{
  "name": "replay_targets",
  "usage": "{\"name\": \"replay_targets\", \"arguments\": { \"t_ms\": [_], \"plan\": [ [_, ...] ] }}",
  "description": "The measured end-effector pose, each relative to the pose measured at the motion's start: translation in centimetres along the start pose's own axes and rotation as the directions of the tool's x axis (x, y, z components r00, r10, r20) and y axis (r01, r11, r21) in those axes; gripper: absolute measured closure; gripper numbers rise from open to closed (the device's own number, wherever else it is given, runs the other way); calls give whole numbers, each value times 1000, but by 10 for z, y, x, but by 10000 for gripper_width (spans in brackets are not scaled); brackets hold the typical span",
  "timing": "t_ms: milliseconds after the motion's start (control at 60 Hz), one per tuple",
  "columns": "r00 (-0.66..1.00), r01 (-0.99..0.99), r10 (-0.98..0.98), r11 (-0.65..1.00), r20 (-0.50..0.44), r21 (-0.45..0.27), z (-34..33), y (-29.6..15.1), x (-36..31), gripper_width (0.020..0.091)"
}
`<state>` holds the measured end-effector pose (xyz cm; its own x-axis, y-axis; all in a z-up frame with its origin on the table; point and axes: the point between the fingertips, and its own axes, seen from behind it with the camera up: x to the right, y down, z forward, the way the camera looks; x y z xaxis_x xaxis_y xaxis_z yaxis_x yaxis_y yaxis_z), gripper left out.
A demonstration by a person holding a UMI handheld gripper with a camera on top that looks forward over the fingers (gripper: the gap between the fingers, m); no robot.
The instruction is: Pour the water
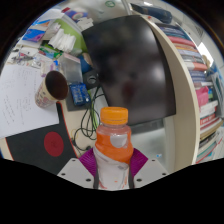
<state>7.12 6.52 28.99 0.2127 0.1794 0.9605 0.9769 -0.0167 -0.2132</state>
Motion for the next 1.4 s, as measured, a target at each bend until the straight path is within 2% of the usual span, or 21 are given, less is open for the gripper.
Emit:
{"name": "replay_targets", "arguments": {
  "t_ms": [150,400,633,767,883,1000,1083,1250,1400],
  "plan": [
    [956,294,-294,955,-17,22,24,-53,-16,704],
    [746,664,-662,748,-77,1,50,-96,-29,705],
    [614,786,-783,618,-97,-14,58,-110,-37,705],
    [630,775,-772,632,-78,1,58,-108,-43,707],
    [787,616,-615,786,-39,52,50,-111,-45,706],
    [950,310,-311,947,-3,82,34,-113,-31,705],
    [996,81,-84,991,25,108,23,-110,-24,688],
    [951,-306,300,944,68,119,17,-85,-22,691],
    [758,-649,632,757,163,81,26,-59,-45,689]
  ]
}}
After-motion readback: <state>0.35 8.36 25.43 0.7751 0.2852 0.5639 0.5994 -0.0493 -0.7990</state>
